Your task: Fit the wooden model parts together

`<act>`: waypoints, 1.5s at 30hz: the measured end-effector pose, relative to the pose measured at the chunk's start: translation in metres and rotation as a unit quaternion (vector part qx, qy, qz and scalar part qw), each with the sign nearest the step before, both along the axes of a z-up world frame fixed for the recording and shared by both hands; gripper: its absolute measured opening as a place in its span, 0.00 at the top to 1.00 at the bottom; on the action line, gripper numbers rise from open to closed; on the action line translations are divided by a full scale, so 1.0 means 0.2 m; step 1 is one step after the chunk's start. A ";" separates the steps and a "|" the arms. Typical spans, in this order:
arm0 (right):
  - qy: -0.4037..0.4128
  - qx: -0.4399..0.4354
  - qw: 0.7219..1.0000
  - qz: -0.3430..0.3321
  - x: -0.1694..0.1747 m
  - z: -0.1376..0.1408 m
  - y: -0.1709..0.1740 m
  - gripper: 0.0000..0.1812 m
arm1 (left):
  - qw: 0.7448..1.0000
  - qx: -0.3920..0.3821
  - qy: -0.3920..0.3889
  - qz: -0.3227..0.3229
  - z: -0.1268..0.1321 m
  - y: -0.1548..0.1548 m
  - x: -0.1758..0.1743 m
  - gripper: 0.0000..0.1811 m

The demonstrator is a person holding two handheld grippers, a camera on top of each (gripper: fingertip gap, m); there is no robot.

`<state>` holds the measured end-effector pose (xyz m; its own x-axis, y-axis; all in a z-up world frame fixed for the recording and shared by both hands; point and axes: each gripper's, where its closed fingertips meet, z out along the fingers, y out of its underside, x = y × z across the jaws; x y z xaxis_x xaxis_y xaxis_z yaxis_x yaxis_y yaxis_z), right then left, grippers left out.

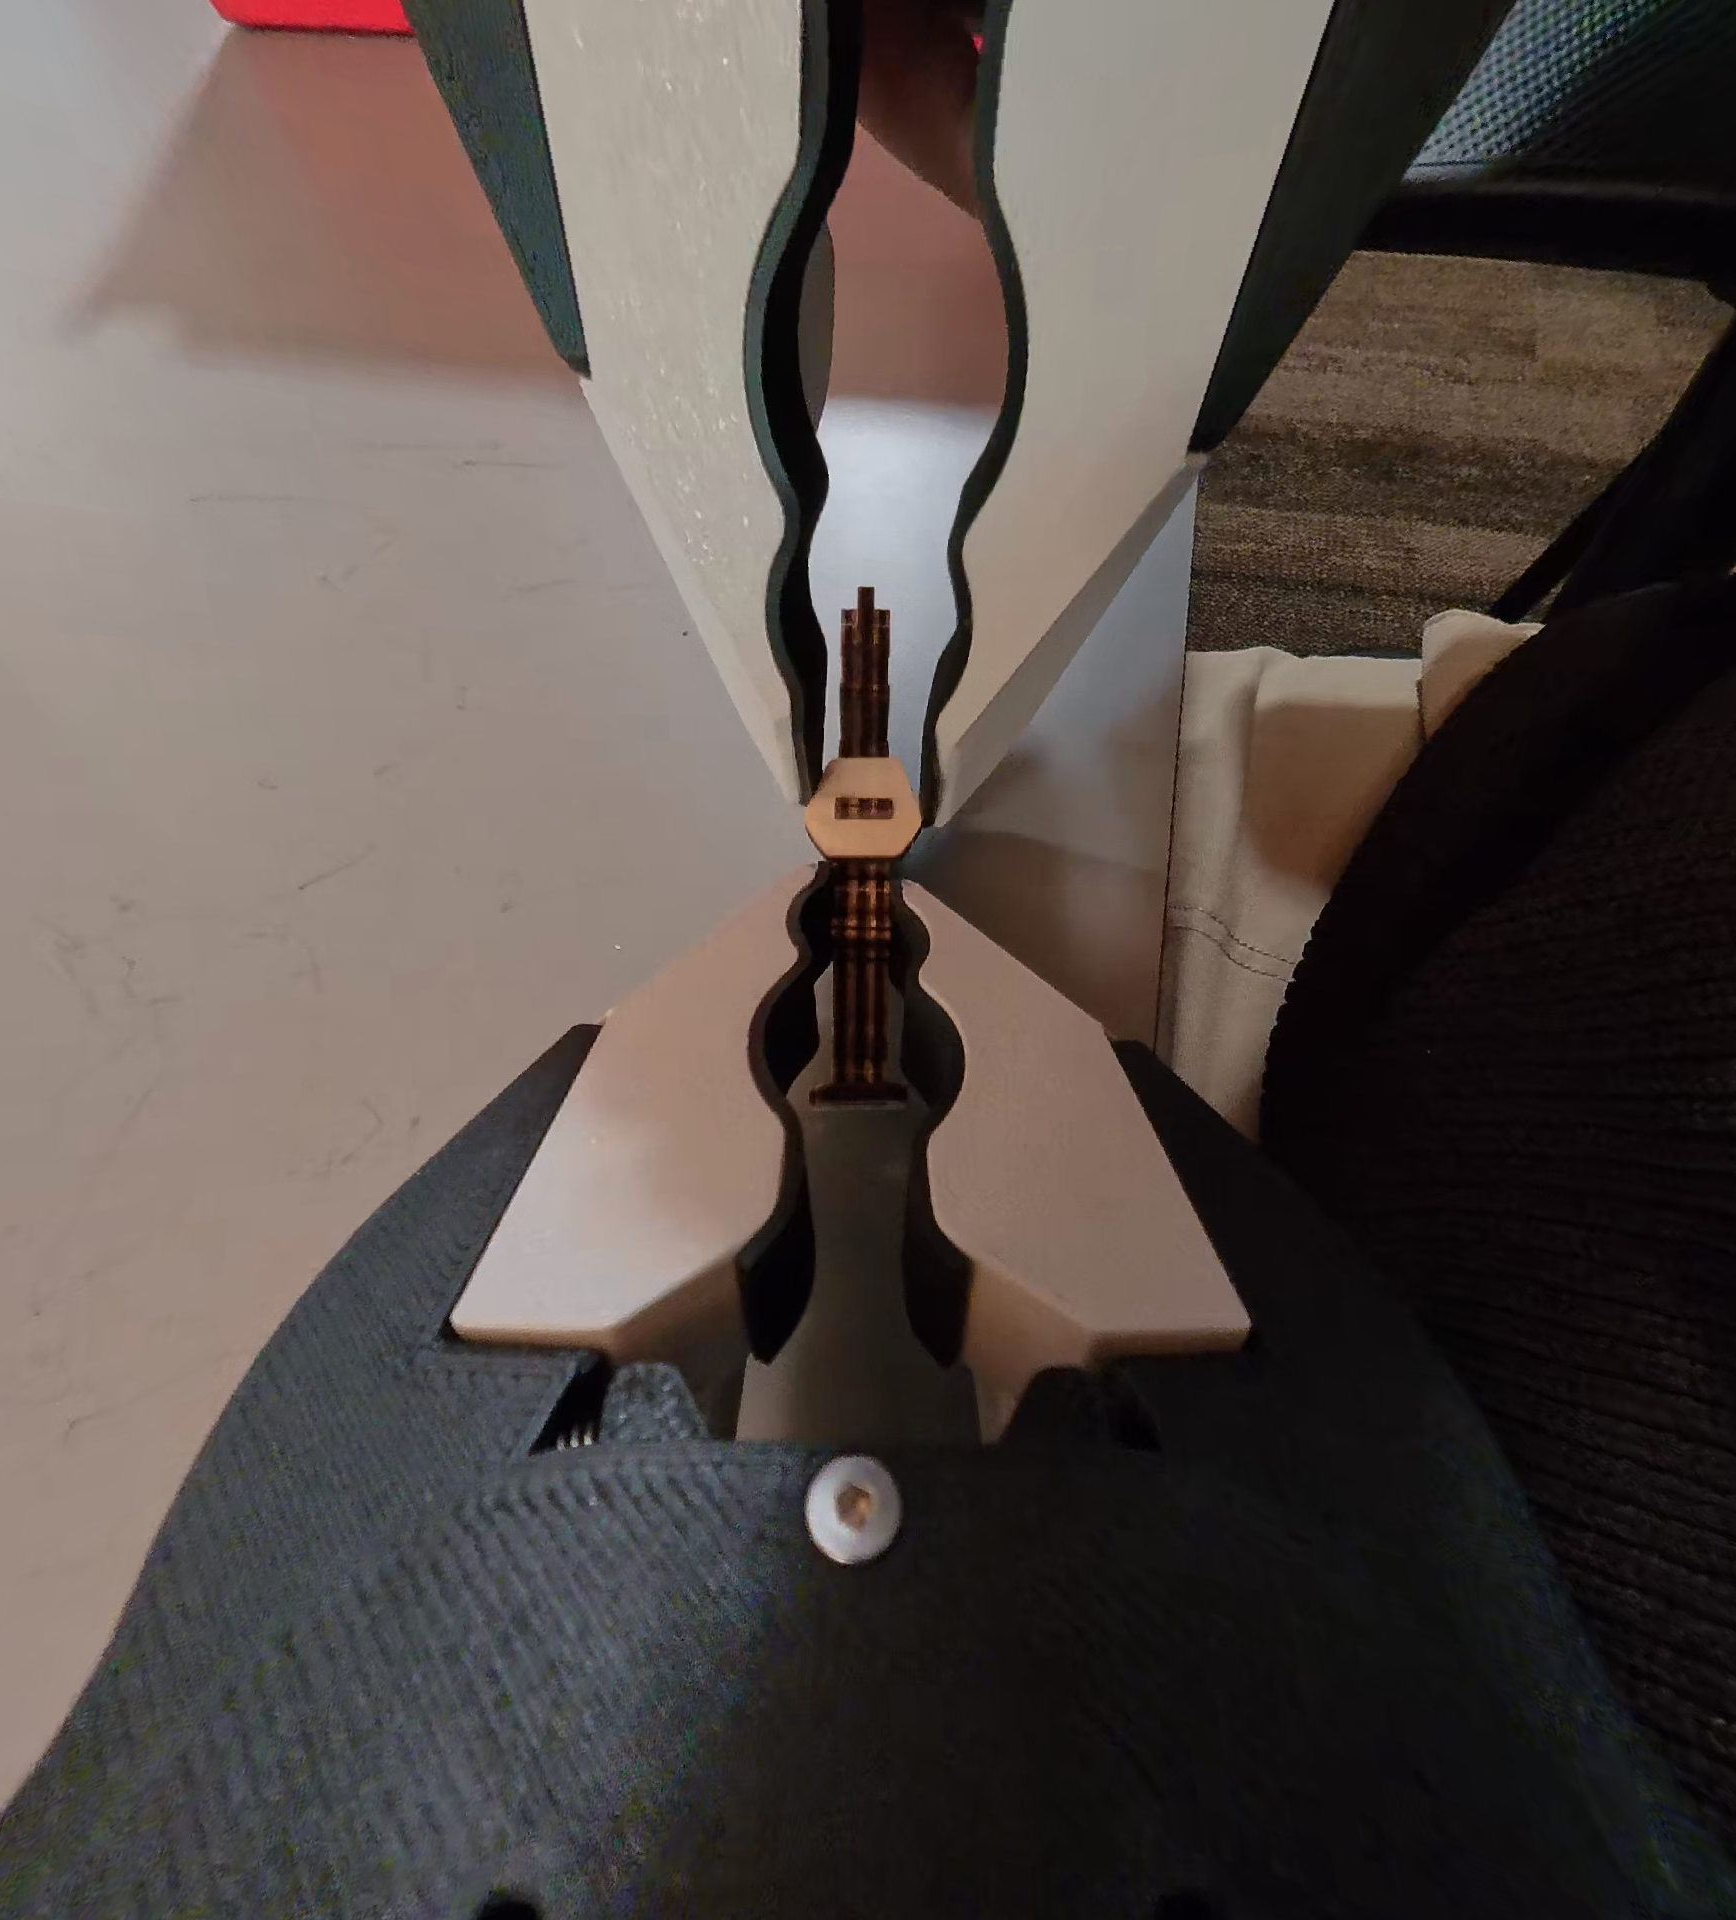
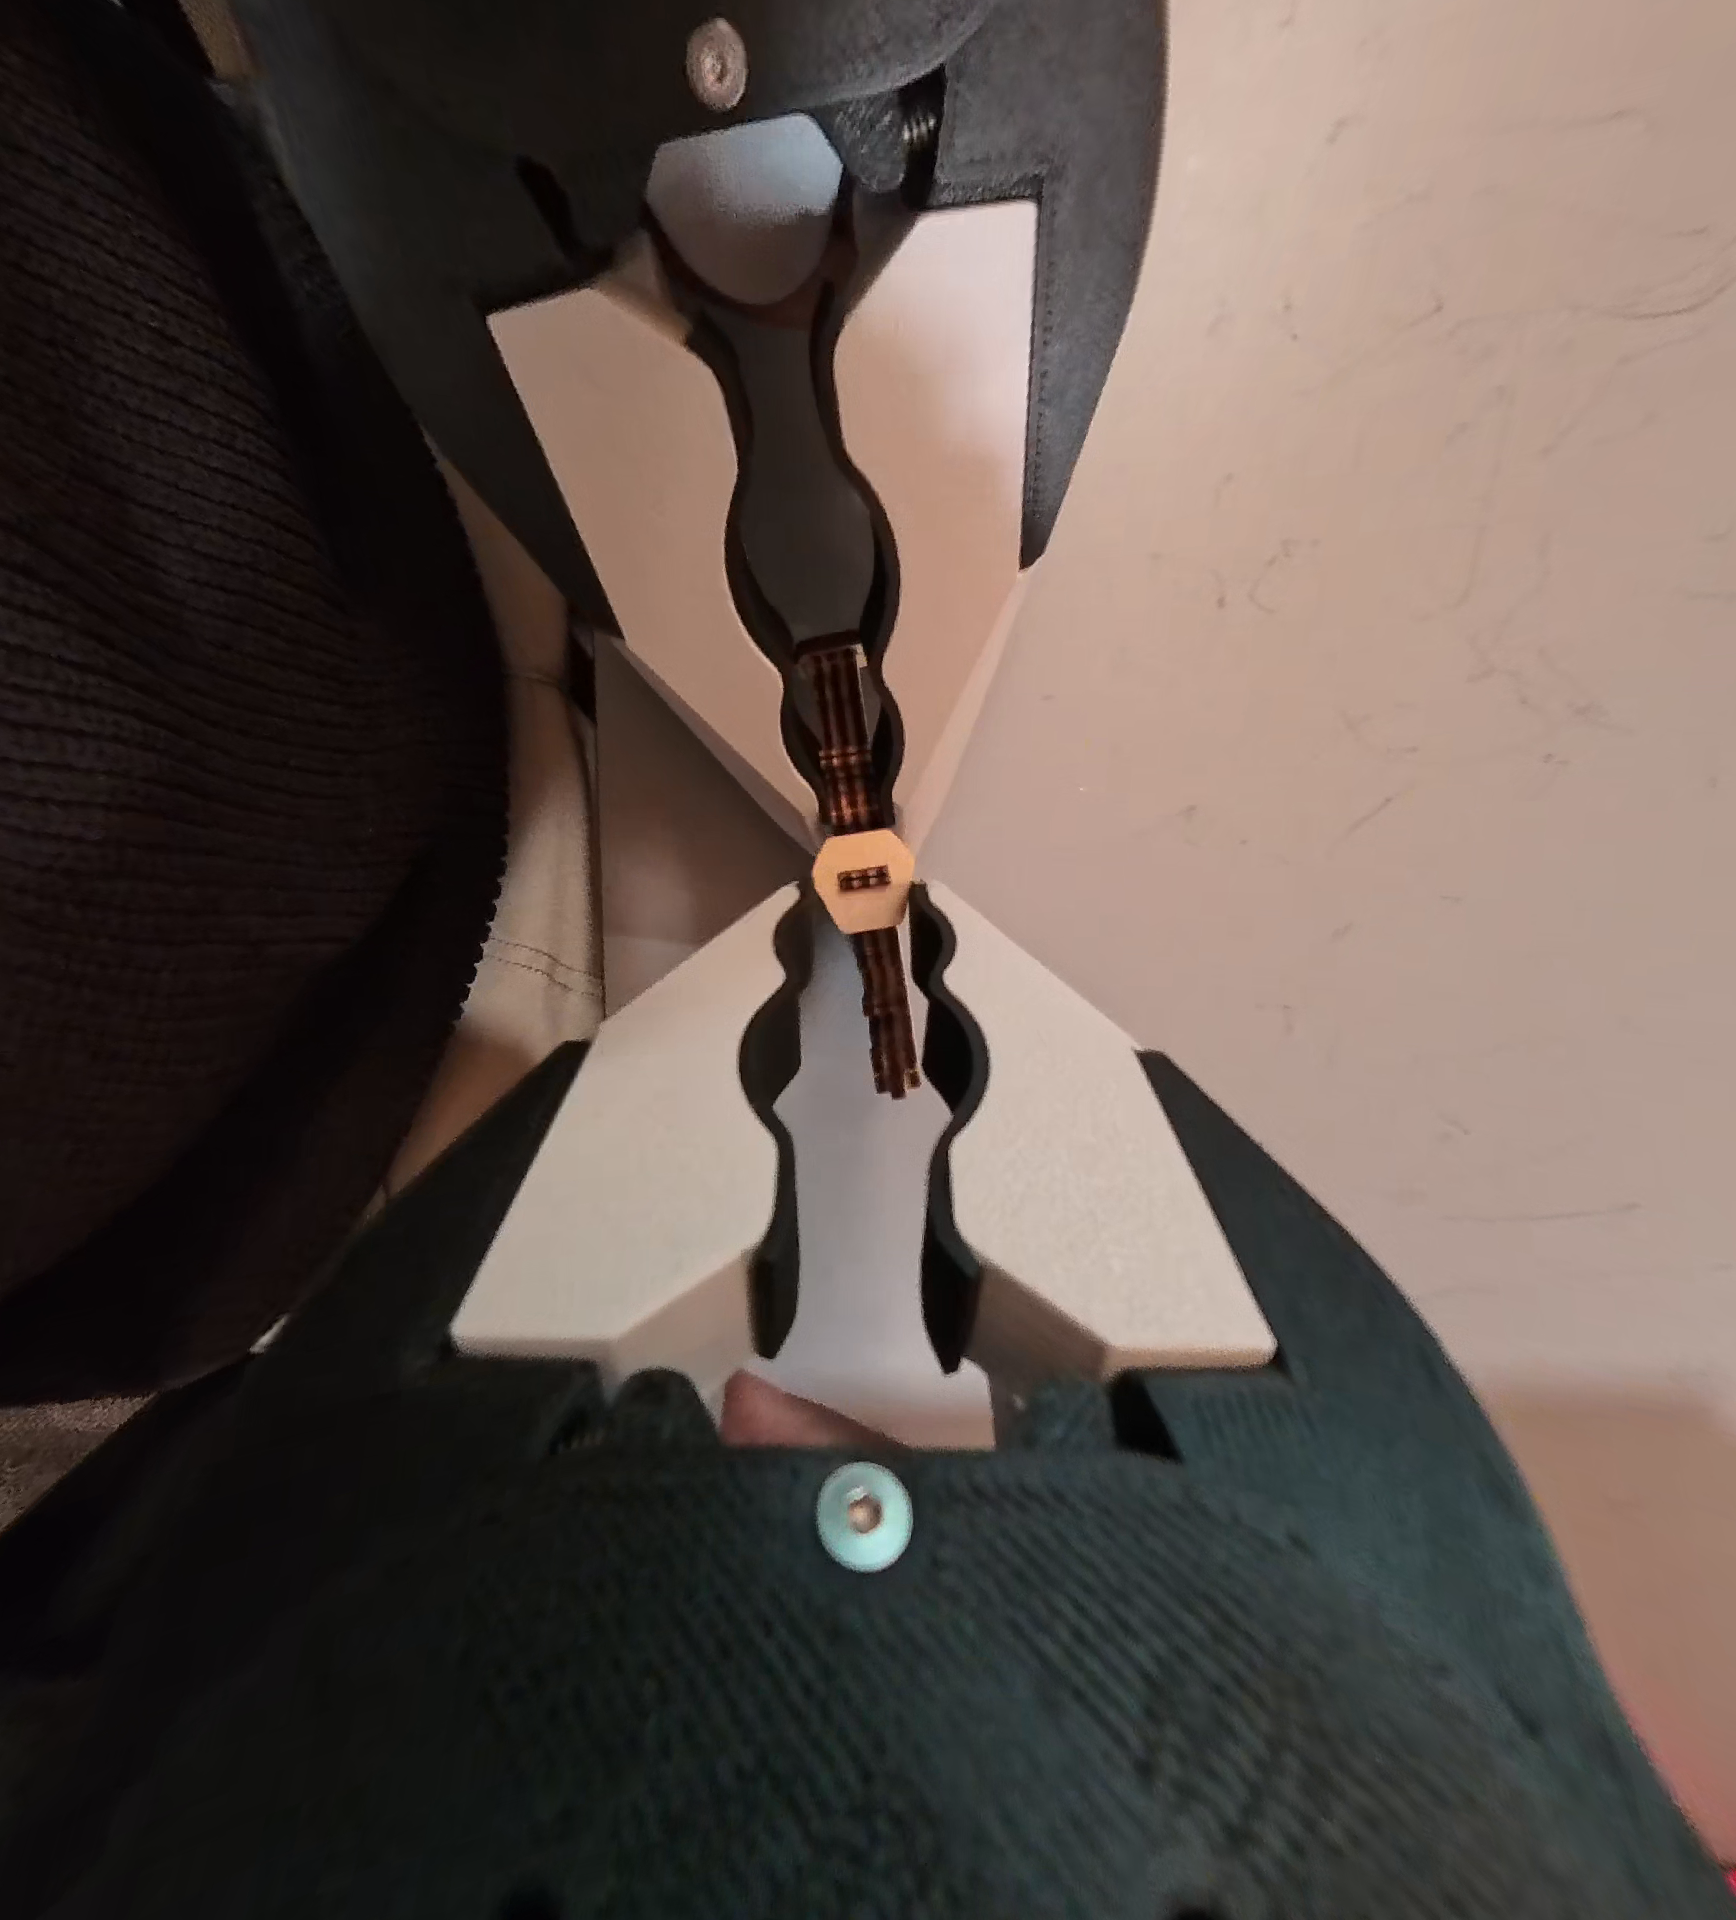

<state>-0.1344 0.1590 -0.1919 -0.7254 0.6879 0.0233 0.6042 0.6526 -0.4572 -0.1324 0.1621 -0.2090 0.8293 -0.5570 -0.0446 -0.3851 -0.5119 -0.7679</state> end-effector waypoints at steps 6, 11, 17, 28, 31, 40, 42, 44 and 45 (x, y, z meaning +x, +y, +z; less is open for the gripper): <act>0.006 0.003 1.000 0.001 0.00 0.00 0.00 0.90 | 1.000 -0.001 -0.002 0.001 0.00 0.00 0.00 0.96; 0.031 0.021 0.999 0.009 0.00 0.01 0.01 0.91 | 1.000 -0.003 -0.004 0.003 0.00 0.00 0.00 0.96; 0.044 0.011 0.999 0.005 -0.01 0.03 0.01 0.91 | 1.000 -0.002 -0.003 0.003 0.00 0.00 -0.01 0.96; 0.046 0.018 0.999 0.007 0.00 0.03 0.01 0.90 | 1.000 -0.002 -0.002 0.001 0.00 0.00 0.00 0.96; 0.055 0.017 0.998 0.006 -0.01 0.05 0.01 0.92 | 1.000 -0.002 -0.003 0.001 0.00 0.00 0.00 0.96; 0.050 0.007 0.999 0.006 -0.03 0.05 0.00 0.95 | 1.000 -0.001 -0.002 0.000 0.00 0.00 0.00 0.96; 0.041 -0.001 0.999 0.007 -0.02 0.05 -0.01 0.95 | 1.000 -0.002 -0.002 0.000 0.00 0.00 0.00 0.96; 0.030 -0.009 1.000 0.004 -0.02 0.04 -0.02 0.95 | 1.000 -0.001 -0.002 0.000 0.00 0.00 0.00 0.96; 0.024 -0.014 1.000 0.001 -0.02 0.04 -0.02 0.94 | 1.000 -0.001 -0.002 0.000 0.00 0.00 0.00 0.96</act>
